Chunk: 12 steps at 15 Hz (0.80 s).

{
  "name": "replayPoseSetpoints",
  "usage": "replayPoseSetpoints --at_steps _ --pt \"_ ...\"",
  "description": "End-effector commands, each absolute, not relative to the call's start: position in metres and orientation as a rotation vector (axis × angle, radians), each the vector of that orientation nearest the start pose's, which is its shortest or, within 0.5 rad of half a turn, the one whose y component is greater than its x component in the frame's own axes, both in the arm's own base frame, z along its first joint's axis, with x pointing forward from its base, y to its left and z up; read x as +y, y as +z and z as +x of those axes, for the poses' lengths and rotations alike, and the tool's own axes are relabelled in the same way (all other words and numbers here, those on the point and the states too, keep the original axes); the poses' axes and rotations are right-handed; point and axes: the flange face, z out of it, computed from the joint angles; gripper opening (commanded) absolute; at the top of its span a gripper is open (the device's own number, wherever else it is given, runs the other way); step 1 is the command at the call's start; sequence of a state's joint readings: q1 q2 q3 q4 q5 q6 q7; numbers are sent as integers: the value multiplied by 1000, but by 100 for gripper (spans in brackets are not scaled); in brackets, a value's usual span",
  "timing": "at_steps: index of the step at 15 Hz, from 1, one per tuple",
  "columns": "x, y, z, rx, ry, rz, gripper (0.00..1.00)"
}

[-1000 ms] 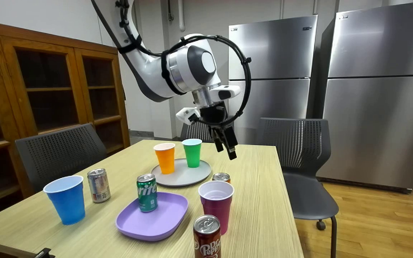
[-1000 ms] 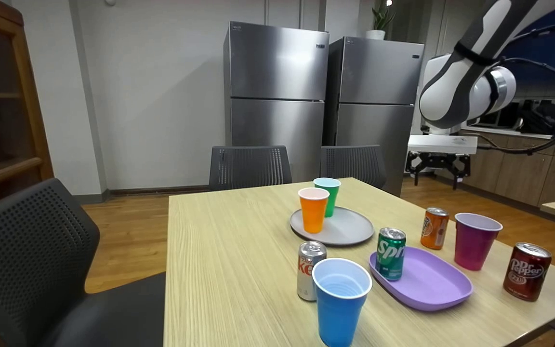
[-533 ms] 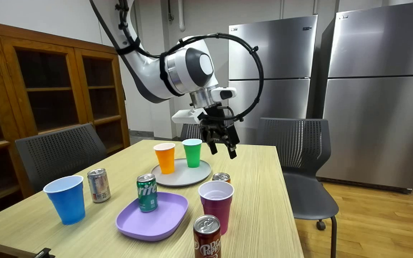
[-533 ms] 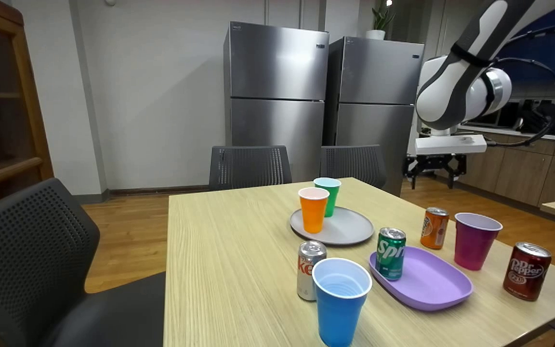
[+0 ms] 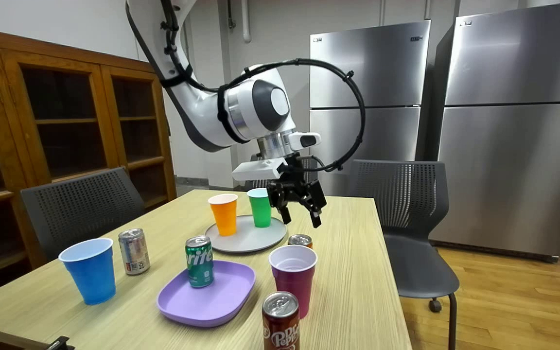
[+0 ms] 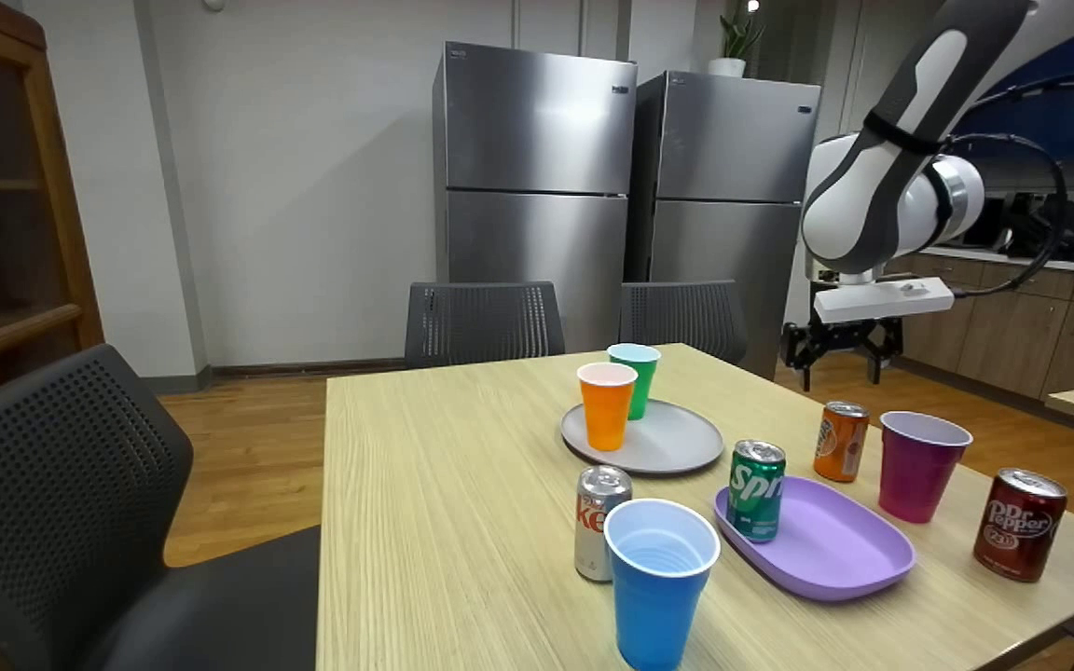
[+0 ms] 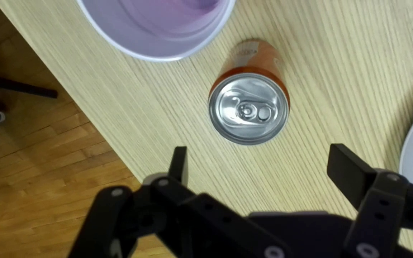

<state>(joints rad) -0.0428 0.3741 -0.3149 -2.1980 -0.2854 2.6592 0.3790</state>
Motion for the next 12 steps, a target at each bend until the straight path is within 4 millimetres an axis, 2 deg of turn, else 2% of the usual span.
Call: replayPoseSetpoints --at_steps 1,12 --pt "-195 218 527 710 -130 -3321 100" --pt "-203 191 511 782 -44 -3313 100"
